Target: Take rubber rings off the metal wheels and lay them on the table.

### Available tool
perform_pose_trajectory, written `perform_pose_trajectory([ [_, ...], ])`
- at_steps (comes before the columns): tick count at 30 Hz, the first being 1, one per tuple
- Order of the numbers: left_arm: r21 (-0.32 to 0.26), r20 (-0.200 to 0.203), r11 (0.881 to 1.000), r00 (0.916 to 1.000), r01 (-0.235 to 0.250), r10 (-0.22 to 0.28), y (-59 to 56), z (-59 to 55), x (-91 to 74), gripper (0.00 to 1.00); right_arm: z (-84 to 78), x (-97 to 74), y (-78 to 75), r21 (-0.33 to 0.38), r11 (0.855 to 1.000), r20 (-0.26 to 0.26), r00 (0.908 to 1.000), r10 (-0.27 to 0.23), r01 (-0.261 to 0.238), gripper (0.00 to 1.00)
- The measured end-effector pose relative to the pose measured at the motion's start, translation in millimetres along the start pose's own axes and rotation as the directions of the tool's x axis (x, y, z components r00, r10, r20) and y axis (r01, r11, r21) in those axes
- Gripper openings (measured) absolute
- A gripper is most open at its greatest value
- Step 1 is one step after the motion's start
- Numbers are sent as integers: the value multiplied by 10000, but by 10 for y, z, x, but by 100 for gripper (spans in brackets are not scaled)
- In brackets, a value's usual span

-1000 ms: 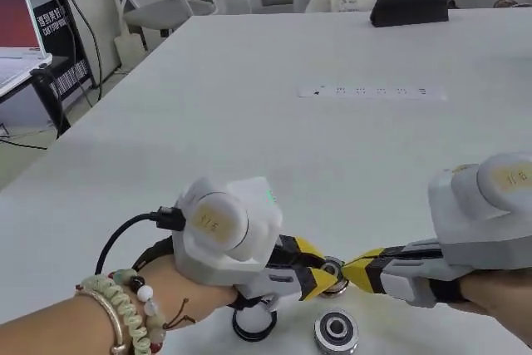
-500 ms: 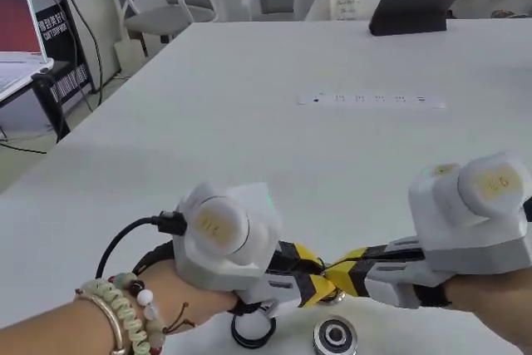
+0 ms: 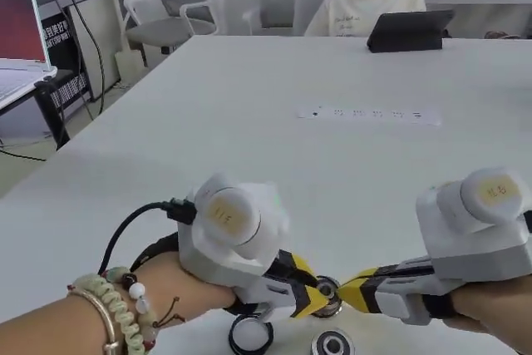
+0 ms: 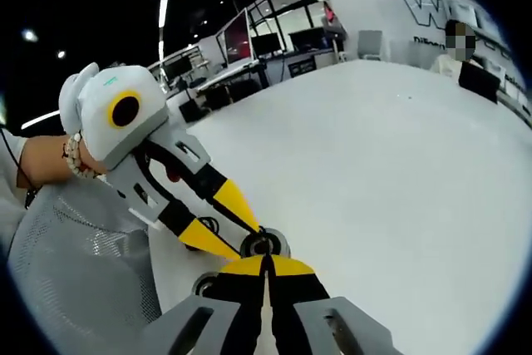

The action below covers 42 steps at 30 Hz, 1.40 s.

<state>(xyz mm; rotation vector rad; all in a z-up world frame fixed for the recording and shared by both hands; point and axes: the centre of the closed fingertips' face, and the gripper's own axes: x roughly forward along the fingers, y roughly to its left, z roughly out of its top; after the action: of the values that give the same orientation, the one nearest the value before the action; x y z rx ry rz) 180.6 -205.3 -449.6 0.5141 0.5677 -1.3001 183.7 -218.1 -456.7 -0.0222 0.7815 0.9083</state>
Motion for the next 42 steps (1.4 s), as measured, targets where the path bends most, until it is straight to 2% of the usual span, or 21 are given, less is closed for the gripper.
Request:
perform_pose_trajectory([
  [2,276,-25,9991,9995,327,-327,-53,45,-74,13,10,-10,21,121,9999,100,9999,62,-63,0],
  [3,586,76,9975,9992,395,-400,-72,90,-129,16,4,-16,33,162,9998,106,9999,75,-76,0],
  [5,833,162,9958,9991,386,-401,-78,146,-210,19,-5,-25,44,169,9998,79,9999,108,-110,0],
  [8,771,280,9964,9989,365,-388,-50,226,-352,21,2,-74,73,62,9999,48,9999,117,-117,0],
  [11,551,554,9982,9982,215,-246,-20,294,-533,29,37,-119,103,67,9998,142,9998,169,-170,0],
  [14,648,802,9979,9967,96,-148,-17,316,-699,35,85,-177,124,76,9998,275,9995,167,-169,0],
  [17,500,976,9987,9951,95,-143,-36,306,-851,38,147,-229,153,434,9989,603,9980,178,-204,0],
  [24,111,927,9992,9950,-378,366,-42,123,-1153,50,254,-330,194,708,9972,1014,9947,169,-242,0],
  [31,-544,1299,9897,9818,-1324,1385,-38,-74,-1482,53,370,-411,268,875,9951,1294,9910,337,-453,0],
  [35,-1109,1376,9804,9744,-1630,1776,-54,-209,-1584,55,463,-448,310,848,9951,1518,9877,372,-505,0],
  [40,-1651,1290,9656,9662,-2009,2231,-39,-346,-1664,58,538,-475,383,745,9953,1619,9856,493,-620,0],
  [42,-1627,1267,9652,9658,-2046,2261,-65,-370,-1675,59,569,-483,408,659,9960,1666,9848,486,-603,0],
])
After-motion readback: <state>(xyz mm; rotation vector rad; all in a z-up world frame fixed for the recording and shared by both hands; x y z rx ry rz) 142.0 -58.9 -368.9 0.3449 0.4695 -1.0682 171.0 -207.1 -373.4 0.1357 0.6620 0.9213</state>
